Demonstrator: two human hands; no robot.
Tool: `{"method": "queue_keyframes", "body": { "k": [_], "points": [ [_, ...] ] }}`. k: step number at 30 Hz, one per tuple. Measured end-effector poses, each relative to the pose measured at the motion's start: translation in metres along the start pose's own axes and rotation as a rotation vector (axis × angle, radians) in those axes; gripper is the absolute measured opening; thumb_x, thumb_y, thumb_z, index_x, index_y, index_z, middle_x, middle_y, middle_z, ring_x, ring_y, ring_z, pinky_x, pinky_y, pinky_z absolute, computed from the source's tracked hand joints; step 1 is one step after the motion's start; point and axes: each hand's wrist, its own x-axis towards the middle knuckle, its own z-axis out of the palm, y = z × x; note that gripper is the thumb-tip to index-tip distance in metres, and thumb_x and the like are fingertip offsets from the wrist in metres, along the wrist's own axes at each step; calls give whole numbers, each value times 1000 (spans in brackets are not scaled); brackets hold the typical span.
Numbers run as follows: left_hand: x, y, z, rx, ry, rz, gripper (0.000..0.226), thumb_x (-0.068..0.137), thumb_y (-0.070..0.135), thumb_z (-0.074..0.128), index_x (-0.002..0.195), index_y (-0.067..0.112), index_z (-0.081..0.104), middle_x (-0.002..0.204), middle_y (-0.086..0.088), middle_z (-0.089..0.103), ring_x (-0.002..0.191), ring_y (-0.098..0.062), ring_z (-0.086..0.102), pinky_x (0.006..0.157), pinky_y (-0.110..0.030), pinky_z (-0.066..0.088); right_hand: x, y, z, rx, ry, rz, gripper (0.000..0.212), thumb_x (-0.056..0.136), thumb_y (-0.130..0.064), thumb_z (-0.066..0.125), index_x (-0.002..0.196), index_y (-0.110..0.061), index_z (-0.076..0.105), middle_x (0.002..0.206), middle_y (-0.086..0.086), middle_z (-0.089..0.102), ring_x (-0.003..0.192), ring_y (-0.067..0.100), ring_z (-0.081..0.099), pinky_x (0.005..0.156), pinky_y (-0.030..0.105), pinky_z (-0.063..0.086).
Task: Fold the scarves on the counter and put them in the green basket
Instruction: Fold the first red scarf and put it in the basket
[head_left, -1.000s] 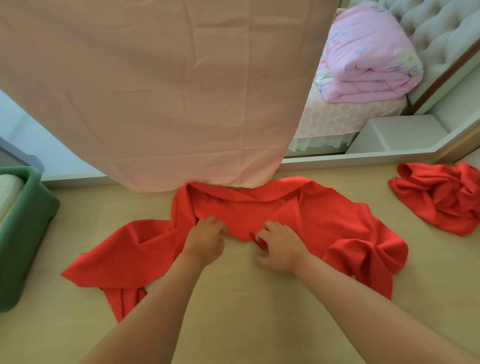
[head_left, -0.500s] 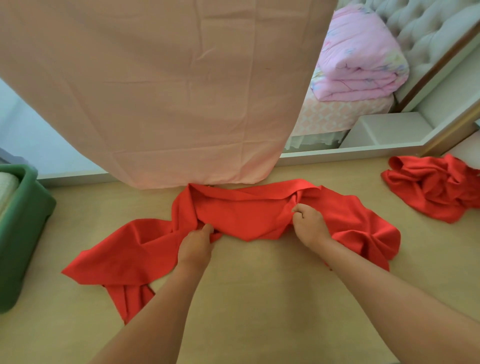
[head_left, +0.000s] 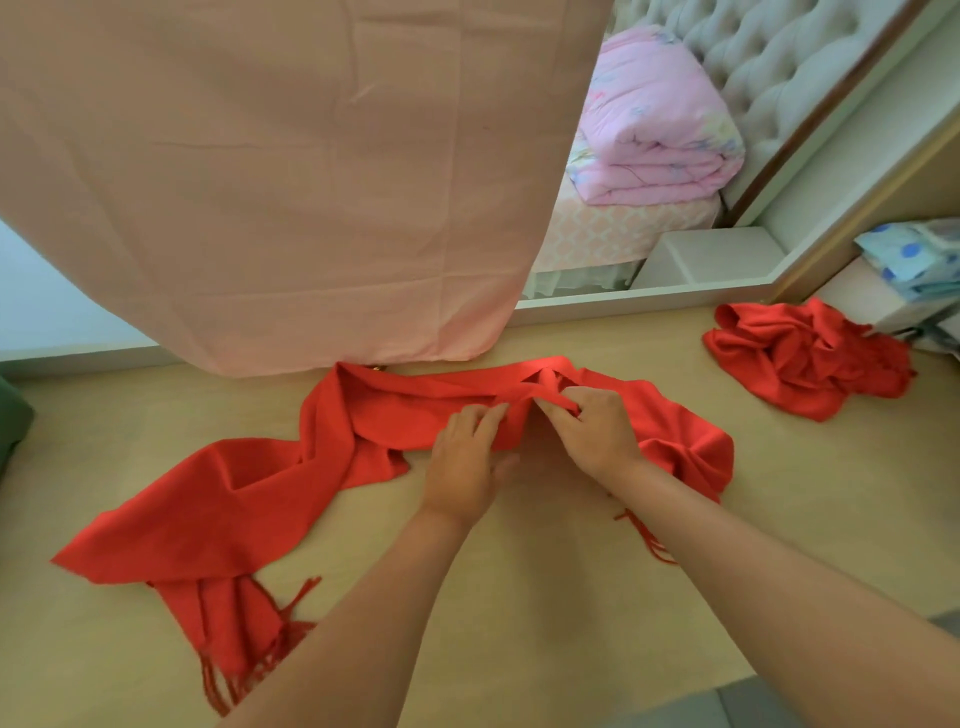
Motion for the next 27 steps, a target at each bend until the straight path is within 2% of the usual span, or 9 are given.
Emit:
{"method": "queue_keyframes", "body": {
  "k": [4,7,10,14,17,20,22,24,27],
  "points": [
    [22,15,-9,-158,190,-22,11,89,15,56,97,16,65,91,-3,62,84,-28,56,72,-42,42,1,15,-24,-55,11,30,61,91,-38,70,45,-25,32,43,-8,27,47,12,25,49,34,23],
    [20,10,-35,-166,183,-110,14,99,15,47,103,10,60,87,-13,69,80,-37,63,65,-41,39,-6,34,-35,-228,-105,52,52,82,-43,76,50,-23,41,49,-8,46,51,15,45,52,36,32],
    [14,-1,-59,77,56,-56,27,99,32,40,103,14,61,84,-9,71,79,-34,65,63,-41,46,-17,39,-36,-388,-299,18,38,79,-36,74,60,-27,43,71,-5,62,76,24,63,59,33,35],
    [8,-5,-84,169,-655,-104,21,95,31,51,103,21,68,107,3,70,103,-21,64,81,-27,45,-32,27,-26,-400,-578,117,21,75,-20,70,72,-30,51,77,-14,56,88,20,62,69,28,38],
    [-9,5,-89,318,-1144,-417,41,93,38,56,127,15,62,132,-5,60,121,-27,56,92,-30,44,-49,17,-14,-325,-855,221,29,75,-16,77,102,-25,72,97,-9,67,92,10,61,78,19,44],
    [-24,13,-81,230,-1483,-607,50,103,39,34,142,12,49,150,-10,41,138,-31,40,105,-35,35,-69,8,-14,-167,-991,375,30,81,-26,78,110,-23,75,104,-8,72,91,5,63,80,14,46],
    [-26,15,-73,210,-1404,-507,44,104,32,32,134,9,56,143,-8,49,130,-27,48,94,-28,42,-81,10,-21,-110,-815,419,19,86,-26,72,105,-24,77,102,-9,74,92,5,65,81,15,47],
    [-24,21,-65,221,-1154,-301,32,101,22,43,121,7,63,129,-10,61,102,-20,58,74,-21,45,-90,19,-31,-185,-538,421,18,89,-21,64,103,-24,76,106,-9,73,100,7,65,88,17,45],
    [-16,38,-51,121,-807,-134,27,96,18,48,109,6,69,115,-10,70,94,-16,61,82,-26,45,-100,40,-54,-229,-292,483,20,87,-17,59,94,-28,74,104,-9,73,101,12,65,91,26,48]
  ]
}}
